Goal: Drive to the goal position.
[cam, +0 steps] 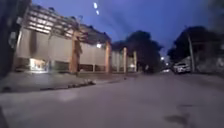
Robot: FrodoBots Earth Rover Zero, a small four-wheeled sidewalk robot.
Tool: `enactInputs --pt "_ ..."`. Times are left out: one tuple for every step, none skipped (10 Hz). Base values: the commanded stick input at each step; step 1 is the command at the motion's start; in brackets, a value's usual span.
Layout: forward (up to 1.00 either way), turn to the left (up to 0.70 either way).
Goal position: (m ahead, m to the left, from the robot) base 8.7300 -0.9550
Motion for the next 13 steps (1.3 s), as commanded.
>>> enactInputs --pt "0.7 -0.35" --pt "0.7 -0.35" --pt "0.7 -0.35" --pt "0.7 -0.35" --pt "0.7 -0.27" --pt "0.7 -0.2" --pt "0.7 -0.1" --pt "0.7 0.0" --pt "0.7 0.0" --pt "0.7 0.0" --pt "0.7 0.0" --pt "0.7 0.0" --pt "0.7 0.0"
